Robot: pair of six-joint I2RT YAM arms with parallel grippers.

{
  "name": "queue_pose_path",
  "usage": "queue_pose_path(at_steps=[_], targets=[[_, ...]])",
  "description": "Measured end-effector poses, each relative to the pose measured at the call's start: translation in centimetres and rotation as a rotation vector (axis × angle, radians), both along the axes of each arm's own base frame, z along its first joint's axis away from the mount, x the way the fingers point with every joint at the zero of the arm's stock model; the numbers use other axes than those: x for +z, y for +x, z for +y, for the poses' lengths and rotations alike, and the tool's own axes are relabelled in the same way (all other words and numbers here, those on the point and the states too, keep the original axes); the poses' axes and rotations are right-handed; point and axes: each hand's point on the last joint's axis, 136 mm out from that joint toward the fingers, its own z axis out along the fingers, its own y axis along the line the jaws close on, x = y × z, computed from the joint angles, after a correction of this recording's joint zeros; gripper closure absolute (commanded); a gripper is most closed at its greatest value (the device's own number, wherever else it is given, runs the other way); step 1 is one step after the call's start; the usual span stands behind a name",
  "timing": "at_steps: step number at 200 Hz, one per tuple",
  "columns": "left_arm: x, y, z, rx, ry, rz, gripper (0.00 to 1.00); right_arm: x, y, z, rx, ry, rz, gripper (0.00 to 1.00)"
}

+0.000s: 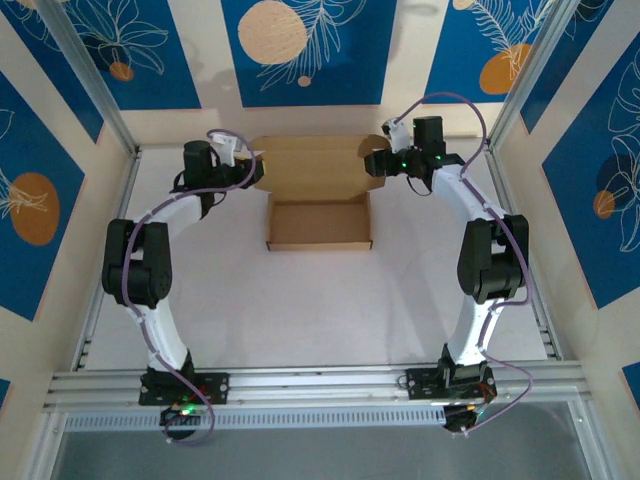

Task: Fold the paper box

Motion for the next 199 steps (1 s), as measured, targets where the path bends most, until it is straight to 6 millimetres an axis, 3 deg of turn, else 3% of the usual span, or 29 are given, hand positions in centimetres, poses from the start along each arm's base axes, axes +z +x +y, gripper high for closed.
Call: queue_pose_path(at_steps=[46,127,199], targets=[[0.0,-1.3,0.1,-0.014,-0.005,-0.001,0.77,-1.2,-0.6,0.3,0.005,0.0,0.026,0.39],[0.4,-3.7,0.1,-0.029,-0.011,-0.006,0.83,-1.2,-2.9,0.8,0.017,0.05,0.069,0.37],[1.1,-5.1,0.4,-0.02,-0.006,-0.022,0.87,-1.3,-4.1,0.7,0.008,0.083,0.101,0.42]])
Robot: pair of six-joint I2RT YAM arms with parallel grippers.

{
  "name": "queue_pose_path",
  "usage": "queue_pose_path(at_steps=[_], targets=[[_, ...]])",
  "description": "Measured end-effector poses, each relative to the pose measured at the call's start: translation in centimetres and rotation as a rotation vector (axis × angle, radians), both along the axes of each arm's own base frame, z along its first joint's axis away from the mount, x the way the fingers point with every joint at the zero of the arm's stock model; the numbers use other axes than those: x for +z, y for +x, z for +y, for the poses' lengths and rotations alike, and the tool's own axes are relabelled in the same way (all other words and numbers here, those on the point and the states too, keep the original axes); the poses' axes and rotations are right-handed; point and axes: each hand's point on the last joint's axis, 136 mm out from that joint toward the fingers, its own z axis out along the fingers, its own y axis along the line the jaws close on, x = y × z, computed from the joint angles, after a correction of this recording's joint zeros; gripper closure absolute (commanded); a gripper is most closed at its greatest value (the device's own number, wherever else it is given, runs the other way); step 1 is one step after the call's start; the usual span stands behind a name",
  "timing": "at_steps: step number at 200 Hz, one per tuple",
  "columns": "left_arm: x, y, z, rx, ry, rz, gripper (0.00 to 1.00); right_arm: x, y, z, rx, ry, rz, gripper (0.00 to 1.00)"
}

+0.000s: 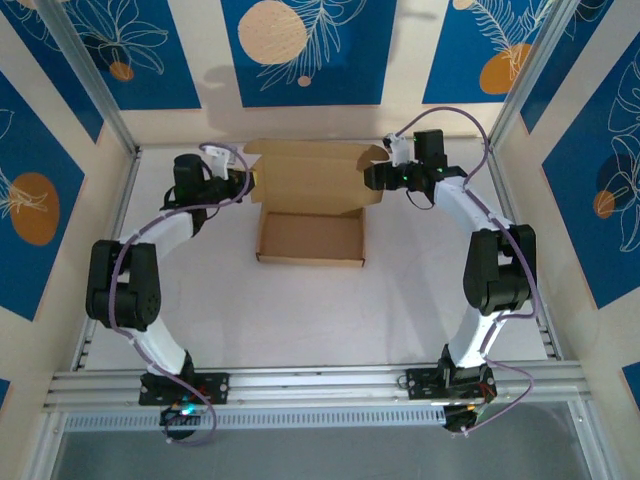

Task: Fold the paper box

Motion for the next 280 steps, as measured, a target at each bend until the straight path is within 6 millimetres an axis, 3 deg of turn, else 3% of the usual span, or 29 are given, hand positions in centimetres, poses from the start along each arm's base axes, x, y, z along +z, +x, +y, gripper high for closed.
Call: queue_pose_path(at_steps=[43,65,176,280], targets=[[-1.1,-0.3,0.3,0.024,0.009,0.011,0.87,-0.5,0.1,0.0,-0.036,-0.033,0.007,0.63],[-1.0,-0.7,0.6,0.04,0.003,-0.005,0.87,-0.5,0.1,0.2,-0.069,-0.054,0.009,0.69],[-0.8,-2.2,-0.2,0.126,-0.085,-0.065,0.84,1.2,-2.1,3.9,-0.196,-0.019,-0.055,0.68],[0.2,-3.7,-1.4,0.182,-0.13,-0.14,0.8,-0.2,-4.3,3.0,-0.272,0.078,-0.093,0.7]])
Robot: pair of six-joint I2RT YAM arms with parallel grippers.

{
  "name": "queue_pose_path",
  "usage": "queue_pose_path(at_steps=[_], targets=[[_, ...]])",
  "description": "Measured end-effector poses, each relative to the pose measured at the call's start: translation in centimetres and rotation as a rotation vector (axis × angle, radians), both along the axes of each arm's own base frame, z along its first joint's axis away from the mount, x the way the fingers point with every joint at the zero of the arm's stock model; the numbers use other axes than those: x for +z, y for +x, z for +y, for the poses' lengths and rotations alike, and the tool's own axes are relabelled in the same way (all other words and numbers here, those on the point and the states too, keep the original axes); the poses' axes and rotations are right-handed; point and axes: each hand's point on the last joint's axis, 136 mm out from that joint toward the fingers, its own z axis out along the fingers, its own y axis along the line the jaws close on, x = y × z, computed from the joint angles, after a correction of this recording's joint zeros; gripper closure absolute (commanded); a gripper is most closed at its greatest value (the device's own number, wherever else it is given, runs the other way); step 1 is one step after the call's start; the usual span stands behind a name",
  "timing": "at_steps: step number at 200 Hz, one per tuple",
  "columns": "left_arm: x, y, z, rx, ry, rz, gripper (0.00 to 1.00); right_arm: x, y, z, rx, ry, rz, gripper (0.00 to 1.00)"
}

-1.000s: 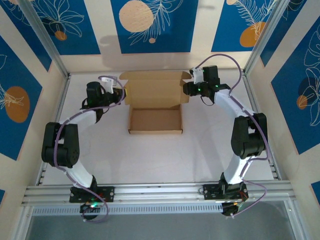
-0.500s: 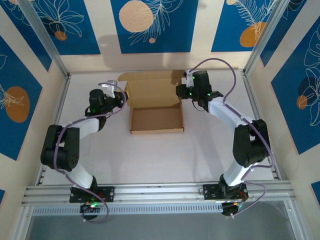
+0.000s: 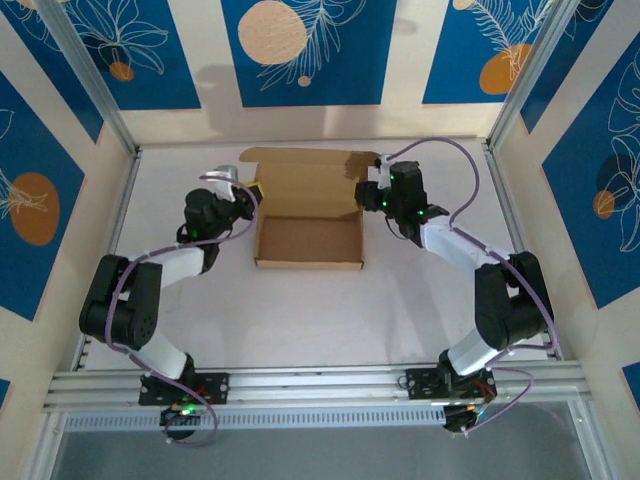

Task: Fold the paper box

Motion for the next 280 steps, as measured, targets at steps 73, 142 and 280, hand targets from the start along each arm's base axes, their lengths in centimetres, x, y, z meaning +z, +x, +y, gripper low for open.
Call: queue_pose_path(at_steps=[73,142,280], targets=[[-0.7,-1.4,-0.6,0.059,0.029,-0.08,0.8,1.7,-1.2,0.2,-0.043,0.054,-0.131,0.72],[-0.3,-0.5,-0.2,0.185,0.065,-0.235,0.85,3.9,-0.8,0.4,-0.056,0.104,-0.291,0.72],[-3.1,-3.4,-2.8,0.176,0.256,-0.305,0.84,-1.3,-2.4,-1.1,-0.076,0.127,-0.295,0.7]])
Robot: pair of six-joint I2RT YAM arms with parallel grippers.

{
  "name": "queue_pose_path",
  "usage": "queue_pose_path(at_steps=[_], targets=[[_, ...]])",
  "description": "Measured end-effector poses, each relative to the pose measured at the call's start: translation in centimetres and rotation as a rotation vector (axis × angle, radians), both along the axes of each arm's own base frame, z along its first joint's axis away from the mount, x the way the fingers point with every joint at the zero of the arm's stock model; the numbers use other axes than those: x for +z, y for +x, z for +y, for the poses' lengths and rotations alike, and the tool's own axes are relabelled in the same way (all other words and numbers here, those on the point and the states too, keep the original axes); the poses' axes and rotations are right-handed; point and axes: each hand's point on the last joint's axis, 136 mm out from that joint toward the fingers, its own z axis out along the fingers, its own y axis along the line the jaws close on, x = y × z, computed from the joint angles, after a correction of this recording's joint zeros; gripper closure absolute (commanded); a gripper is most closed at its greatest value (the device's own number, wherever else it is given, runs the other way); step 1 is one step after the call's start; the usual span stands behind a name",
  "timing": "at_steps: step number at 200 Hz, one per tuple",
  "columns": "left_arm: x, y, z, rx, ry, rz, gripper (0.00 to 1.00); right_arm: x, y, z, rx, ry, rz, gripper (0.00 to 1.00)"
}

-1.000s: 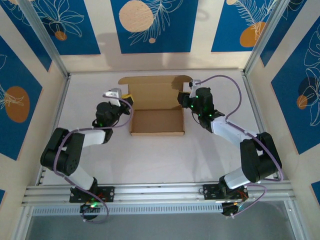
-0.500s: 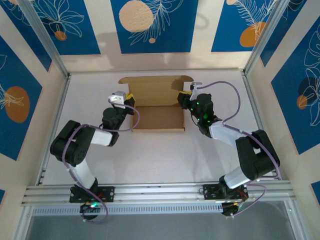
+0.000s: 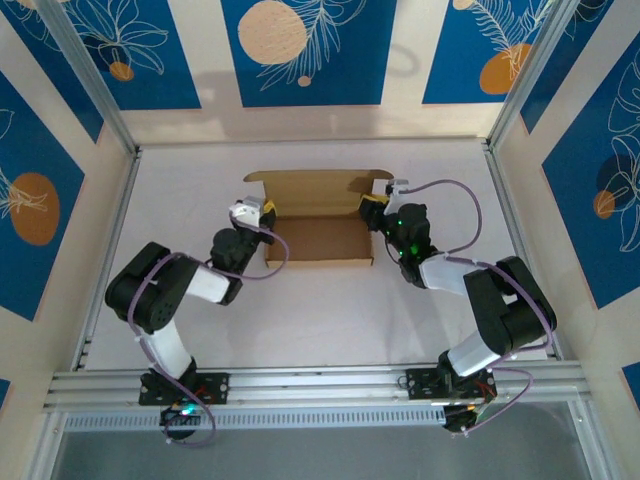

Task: Fold the paper box

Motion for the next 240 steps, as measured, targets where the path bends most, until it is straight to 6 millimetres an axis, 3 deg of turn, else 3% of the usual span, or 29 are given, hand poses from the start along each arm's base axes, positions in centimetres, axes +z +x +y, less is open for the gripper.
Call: queue_pose_path(at_steps=[125,143,175,201,240], targets=[[-3.0,-1.5,-0.3,0.006,0.074,0.052,0.84,-2.6,-2.2,-0.5,0.029,-0.031,0.03,0.65],[-3.0,-1.5,-0.2,0.016,0.074,0.053,0.86,-2.8,-2.3,-0.5,0.032,-0.035,0.04,0.59],[-3.1,-1.5,-0.1,0.022,0.075,0.056,0.9,-2.2,-2.9,-0.4,0.056,-0.042,0.042,0.38],[-3.2,-1.5,-0.1,0.027,0.075,0.058,0.92,-1.6,-3.3,-0.1,0.077,-0.041,0.048,0.27],[-3.7,-2.0,0.0,0.03,0.08,0.07,0.94,-1.5,-3.8,0.0,0.095,-0.037,0.072,0.19]])
